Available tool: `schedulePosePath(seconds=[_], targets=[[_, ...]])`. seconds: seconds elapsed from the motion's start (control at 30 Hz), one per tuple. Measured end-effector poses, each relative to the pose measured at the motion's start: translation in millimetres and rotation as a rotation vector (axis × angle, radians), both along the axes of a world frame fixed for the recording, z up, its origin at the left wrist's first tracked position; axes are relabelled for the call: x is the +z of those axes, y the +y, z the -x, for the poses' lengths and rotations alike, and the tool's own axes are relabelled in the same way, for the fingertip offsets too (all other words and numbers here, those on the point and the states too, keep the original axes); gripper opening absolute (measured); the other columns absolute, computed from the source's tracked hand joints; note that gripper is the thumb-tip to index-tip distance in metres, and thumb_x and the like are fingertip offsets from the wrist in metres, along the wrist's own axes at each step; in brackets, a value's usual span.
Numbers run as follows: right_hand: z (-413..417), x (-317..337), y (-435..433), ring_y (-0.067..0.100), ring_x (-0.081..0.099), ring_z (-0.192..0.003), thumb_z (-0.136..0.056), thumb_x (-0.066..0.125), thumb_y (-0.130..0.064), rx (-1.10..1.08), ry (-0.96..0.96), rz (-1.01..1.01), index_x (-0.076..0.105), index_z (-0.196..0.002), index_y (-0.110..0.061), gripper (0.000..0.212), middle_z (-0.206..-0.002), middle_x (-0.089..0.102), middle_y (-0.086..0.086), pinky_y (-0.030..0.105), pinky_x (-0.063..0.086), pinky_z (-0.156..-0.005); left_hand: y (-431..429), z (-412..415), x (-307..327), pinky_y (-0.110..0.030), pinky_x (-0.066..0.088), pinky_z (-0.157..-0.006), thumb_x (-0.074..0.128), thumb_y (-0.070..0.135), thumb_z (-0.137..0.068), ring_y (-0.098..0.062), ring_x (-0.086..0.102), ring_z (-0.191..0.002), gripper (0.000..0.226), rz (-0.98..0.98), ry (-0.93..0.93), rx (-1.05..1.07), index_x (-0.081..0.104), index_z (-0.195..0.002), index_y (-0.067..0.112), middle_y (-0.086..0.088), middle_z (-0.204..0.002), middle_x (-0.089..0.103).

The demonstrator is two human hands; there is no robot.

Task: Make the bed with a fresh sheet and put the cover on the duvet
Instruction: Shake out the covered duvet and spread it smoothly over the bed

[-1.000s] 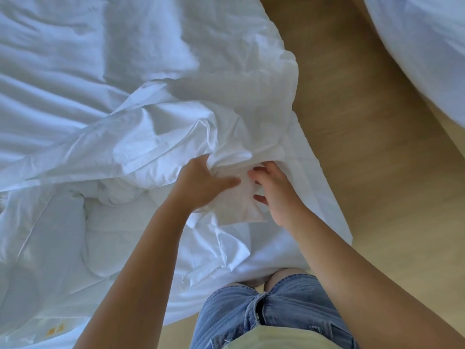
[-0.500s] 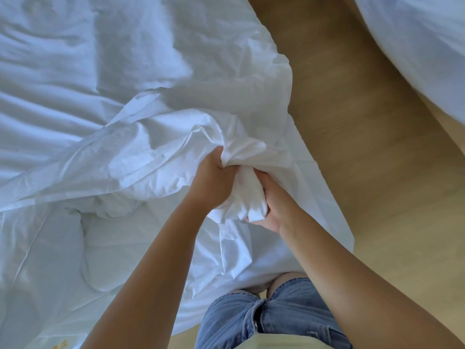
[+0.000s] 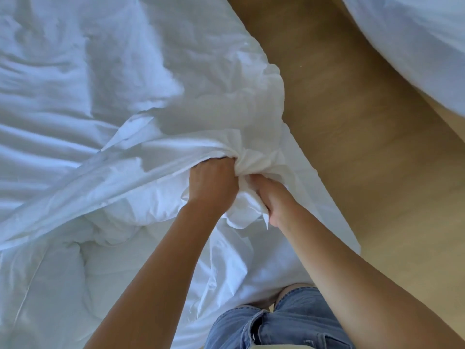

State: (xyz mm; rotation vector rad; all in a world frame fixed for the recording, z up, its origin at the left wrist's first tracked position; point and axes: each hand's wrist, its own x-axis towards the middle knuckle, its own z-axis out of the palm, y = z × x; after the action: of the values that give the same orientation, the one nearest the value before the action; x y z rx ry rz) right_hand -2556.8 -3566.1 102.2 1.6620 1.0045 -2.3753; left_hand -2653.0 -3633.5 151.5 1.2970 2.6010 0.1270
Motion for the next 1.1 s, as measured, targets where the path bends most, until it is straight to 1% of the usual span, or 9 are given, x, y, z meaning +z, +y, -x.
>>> schedulePosePath(seconds=[0.23,0.33,0.43,0.57,0.63,0.73,0.93,1.0,1.1], targets=[[2.0,-6.2,8.6,0.019,0.069,-0.056,-0.089,0.056,-0.002,-0.115,0.122,0.209,0.067,-0.087,-0.007,0.012,-0.069,0.072,0.007,0.025,0.052,-0.044,-6.4,14.2,-16.6,-0.028,0.032,-0.061,0.053,0.033,-0.085,-0.020,0.055,-0.072,0.013,0.086,-0.151,0.006,0.050,-0.075,0.024,0.007,-0.069,0.054],[4.7,-7.6,7.9,0.022,0.071,-0.069,-0.089,0.051,0.004,-0.168,0.155,0.210,0.066,-0.097,0.000,0.018,-0.085,0.072,0.014,0.028,0.056,-0.053,-8.5,15.3,-24.1,-0.026,0.028,-0.054,0.056,0.050,-0.082,-0.010,0.045,-0.058,0.029,0.274,-0.242,-0.095,0.043,-0.068,0.028,0.014,-0.060,0.043],[6.7,-8.4,-3.8,0.026,0.068,-0.088,-0.089,0.049,0.006,-0.105,0.165,0.138,0.061,-0.114,0.006,0.028,-0.107,0.067,0.020,0.032,0.058,-0.062,-7.9,14.9,-33.6,-0.025,0.034,-0.063,0.060,0.042,-0.083,-0.016,0.053,-0.070,0.019,0.378,-0.226,-0.179,0.055,-0.081,0.023,0.008,-0.067,0.050],[1.3,-15.7,-15.6,0.026,0.065,-0.101,-0.087,0.054,0.001,-0.146,0.139,0.103,0.061,-0.118,-0.004,0.032,-0.111,0.069,0.012,0.037,0.052,-0.091,-11.6,17.8,-43.4,-0.026,0.036,-0.073,0.054,0.020,-0.091,-0.024,0.060,-0.098,0.023,0.421,-0.088,-0.238,0.063,-0.111,0.015,-0.004,-0.104,0.066],[-4.8,-18.0,-18.9,0.023,0.064,-0.094,-0.088,0.054,-0.011,-0.188,0.087,0.121,0.063,-0.112,-0.011,0.025,-0.103,0.069,0.006,0.033,0.049,-0.085,-15.8,19.1,-43.7,-0.026,0.037,-0.072,0.051,0.016,-0.092,-0.024,0.060,-0.099,0.023,0.426,-0.048,-0.268,0.063,-0.112,0.015,-0.004,-0.106,0.066],[-17.2,-19.9,-25.9,0.024,0.061,-0.093,-0.092,0.044,-0.030,-0.330,0.119,0.251,0.065,-0.108,-0.015,0.031,-0.102,0.066,0.007,0.034,0.045,-0.077,-17.0,20.4,-35.8,-0.025,0.036,-0.064,0.049,0.017,-0.092,-0.023,0.061,-0.084,0.016,0.264,-0.219,-0.105,0.064,-0.097,0.014,-0.002,-0.089,0.065],[-18.9,2.0,-43.4,0.025,0.062,-0.109,-0.097,0.037,-0.046,-0.302,0.338,0.271,0.064,-0.117,-0.024,0.040,-0.116,0.068,0.003,0.049,0.047,-0.095,-7.5,18.0,4.1,-0.029,0.050,-0.067,0.056,0.017,-0.087,-0.013,0.062,-0.076,0.016,-0.129,-0.645,0.290,0.063,-0.075,0.027,0.010,-0.076,0.064],[-12.7,12.5,-37.8,0.026,0.064,-0.104,-0.097,0.041,-0.042,-0.291,0.276,0.186,0.063,-0.115,-0.022,0.035,-0.114,0.068,0.005,0.043,0.050,-0.093,-7.3,17.0,14.2,-0.023,0.050,-0.059,0.056,0.014,-0.089,-0.009,0.063,-0.069,0.023,-0.213,-0.816,0.433,0.063,-0.073,0.028,0.010,-0.069,0.066],[-4.0,16.0,-32.9,0.017,0.058,-0.078,-0.099,0.042,-0.033,-0.204,0.038,-0.084,0.060,-0.096,-0.018,0.024,-0.090,0.062,0.002,0.023,0.049,-0.068,-4.6,16.7,26.6,-0.016,0.051,-0.051,0.052,0.006,-0.090,0.000,0.065,-0.058,0.027,-0.296,-0.986,0.529,0.063,-0.076,0.025,0.015,-0.060,0.068]])
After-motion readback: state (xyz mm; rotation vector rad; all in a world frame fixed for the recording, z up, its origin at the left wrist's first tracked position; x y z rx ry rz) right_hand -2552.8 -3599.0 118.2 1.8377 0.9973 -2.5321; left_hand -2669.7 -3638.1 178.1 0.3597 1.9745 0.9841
